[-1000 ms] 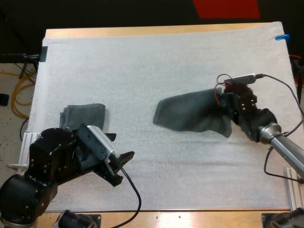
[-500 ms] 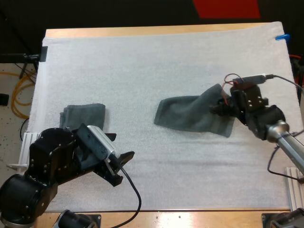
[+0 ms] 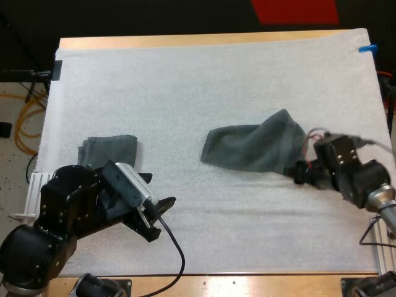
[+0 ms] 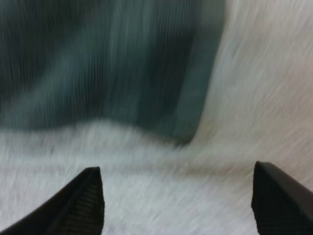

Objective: Pick towel from pile fold and stack

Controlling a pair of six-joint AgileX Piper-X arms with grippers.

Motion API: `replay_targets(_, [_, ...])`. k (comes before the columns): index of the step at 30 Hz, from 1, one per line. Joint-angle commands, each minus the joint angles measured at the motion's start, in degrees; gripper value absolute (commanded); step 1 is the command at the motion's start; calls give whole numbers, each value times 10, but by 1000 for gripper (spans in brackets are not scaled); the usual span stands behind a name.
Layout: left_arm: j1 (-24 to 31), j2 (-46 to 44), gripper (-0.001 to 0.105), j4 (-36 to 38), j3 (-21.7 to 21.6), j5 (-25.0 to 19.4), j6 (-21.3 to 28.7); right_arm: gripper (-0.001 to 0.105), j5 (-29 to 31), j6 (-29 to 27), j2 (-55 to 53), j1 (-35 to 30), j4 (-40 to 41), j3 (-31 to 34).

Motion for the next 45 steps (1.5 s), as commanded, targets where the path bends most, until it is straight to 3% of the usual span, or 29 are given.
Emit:
replay_targets(1, [-3, 5, 62, -4, 0, 3, 1, 62, -25, 24, 8, -2, -21, 16])
replay_targets(12, [-3, 10, 62, 2, 0, 3, 1, 62, -61, 146, 120, -10, -188, 51])
replay_targets(16, [-3, 10, 62, 6, 0, 5, 1, 62, -62, 207, 148, -41, -201, 51])
replay_targets(31, [-3, 10, 62, 3, 0, 5, 1, 62, -199, 230, 188, -83, -258, 51])
replay_targets(36, [-3, 10, 62, 3, 0, 5, 1, 61, -204, 230, 217, -83, -257, 51])
replay_targets(38, [-3, 10, 62, 3, 0, 5, 1, 52, -200, 226, 217, -83, -257, 51])
replay_targets(43, [-3, 10, 62, 3, 0, 5, 1, 0, -186, 209, 208, -83, -249, 51])
replay_targets(45, [-3, 10, 62, 1, 0, 5, 1, 0, -175, 184, 198, -83, -235, 51])
